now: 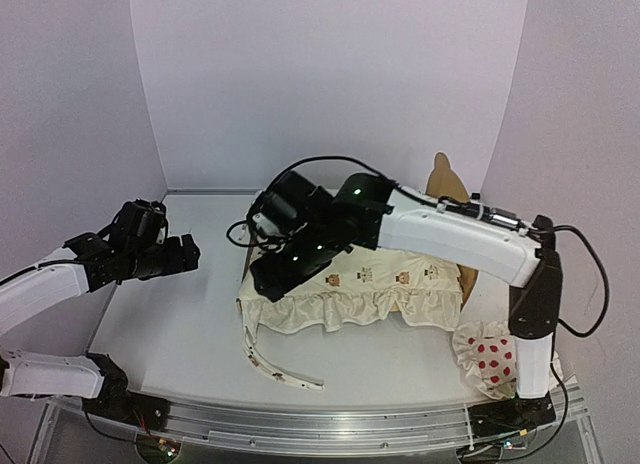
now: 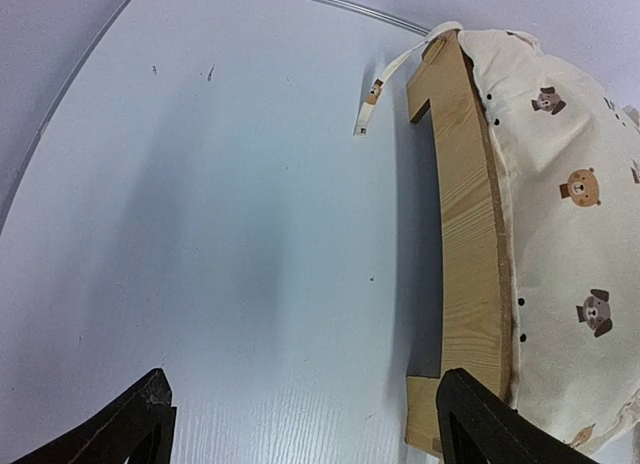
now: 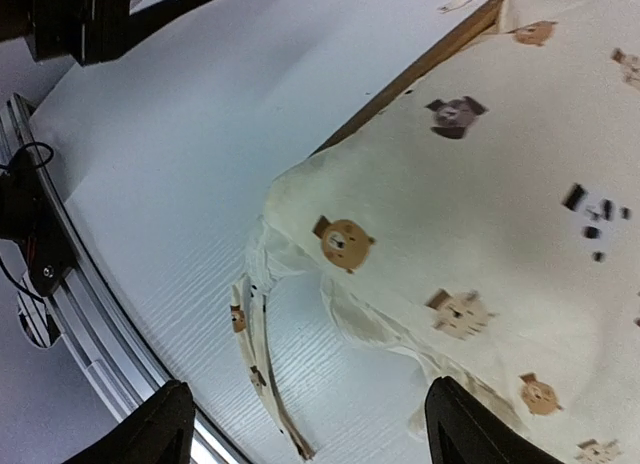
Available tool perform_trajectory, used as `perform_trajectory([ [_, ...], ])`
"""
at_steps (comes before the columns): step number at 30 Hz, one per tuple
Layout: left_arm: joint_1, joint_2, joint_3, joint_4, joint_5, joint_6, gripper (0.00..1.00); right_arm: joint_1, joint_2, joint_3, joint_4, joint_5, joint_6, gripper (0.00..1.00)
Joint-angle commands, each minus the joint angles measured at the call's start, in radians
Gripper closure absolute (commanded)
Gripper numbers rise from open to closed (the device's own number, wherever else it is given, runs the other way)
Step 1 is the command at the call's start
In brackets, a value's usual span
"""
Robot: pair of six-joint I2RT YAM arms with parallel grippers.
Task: Set up the pet bed
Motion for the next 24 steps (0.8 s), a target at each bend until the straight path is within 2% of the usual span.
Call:
perform_trajectory([
  [1,-0.005,-0.053,-0.032,-0.006,0.060,0.004,0.10,0.015,0.127,0.131,-0.012,0.083,0.021,0.20],
  [7,-0.005,-0.076,-0.049,0.028,0.118,0.028,0.13,0.033,0.245,0.228,0.019,0.159,0.020,0.23],
  [14,-0.005,-0.111,-0.057,0.044,0.116,0.036,0.13,0.033,0.313,0.206,0.072,0.266,0.021,0.27],
  [20,-0.005,-0.165,-0.066,0.058,0.125,0.050,0.13,0.033,0.335,0.144,0.139,0.287,0.006,0.51],
  [22,-0.006,-0.177,-0.065,0.059,0.127,0.053,0.13,0.033,0.323,0.108,0.171,0.274,0.007,0.63],
  [24,-0.005,-0.178,-0.063,0.059,0.128,0.056,0.13,0.033,0.302,0.071,0.205,0.267,0.007,0.79],
])
